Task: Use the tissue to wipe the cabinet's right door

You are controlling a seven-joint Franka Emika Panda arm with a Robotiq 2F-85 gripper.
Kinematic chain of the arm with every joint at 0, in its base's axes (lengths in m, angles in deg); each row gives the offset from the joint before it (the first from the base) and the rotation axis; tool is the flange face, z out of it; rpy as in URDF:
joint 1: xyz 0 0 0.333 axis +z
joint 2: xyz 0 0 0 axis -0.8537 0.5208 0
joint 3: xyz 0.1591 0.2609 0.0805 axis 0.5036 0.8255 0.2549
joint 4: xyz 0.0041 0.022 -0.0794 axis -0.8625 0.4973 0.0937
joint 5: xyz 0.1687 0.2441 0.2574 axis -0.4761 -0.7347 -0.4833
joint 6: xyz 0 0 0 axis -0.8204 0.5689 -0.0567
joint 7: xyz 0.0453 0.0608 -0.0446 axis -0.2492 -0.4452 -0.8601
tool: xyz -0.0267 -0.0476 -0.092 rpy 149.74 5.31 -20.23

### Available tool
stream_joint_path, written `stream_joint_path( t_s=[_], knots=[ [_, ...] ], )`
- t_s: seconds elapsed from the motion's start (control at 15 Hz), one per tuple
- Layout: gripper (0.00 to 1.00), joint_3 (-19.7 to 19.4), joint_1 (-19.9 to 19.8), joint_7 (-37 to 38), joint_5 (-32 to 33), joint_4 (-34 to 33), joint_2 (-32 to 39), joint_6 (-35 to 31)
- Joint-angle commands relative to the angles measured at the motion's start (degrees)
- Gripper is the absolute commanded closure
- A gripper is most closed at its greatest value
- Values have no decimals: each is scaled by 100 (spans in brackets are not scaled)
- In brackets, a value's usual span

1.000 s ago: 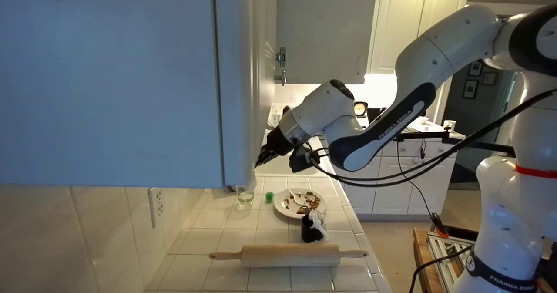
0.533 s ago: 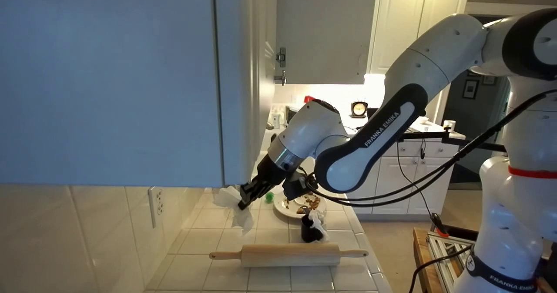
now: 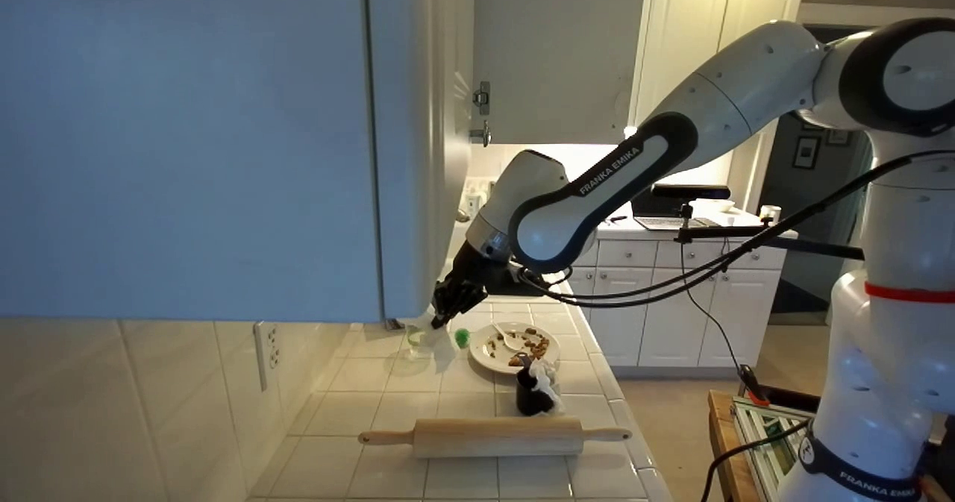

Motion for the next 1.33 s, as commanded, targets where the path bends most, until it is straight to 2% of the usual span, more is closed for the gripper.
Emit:
stream_joint_path(
  t_s=[0.0,0.4,0.73,1.27],
  knots=[
    [100,-352,209,-336,-241,-309,78,587],
    [100,-578,409,-310,-28,-569,365,1148],
    [100,-692,524,-295,48,-706,772,994],
    [100,-778,660,-292,170,-1055,1441,1246]
  ],
)
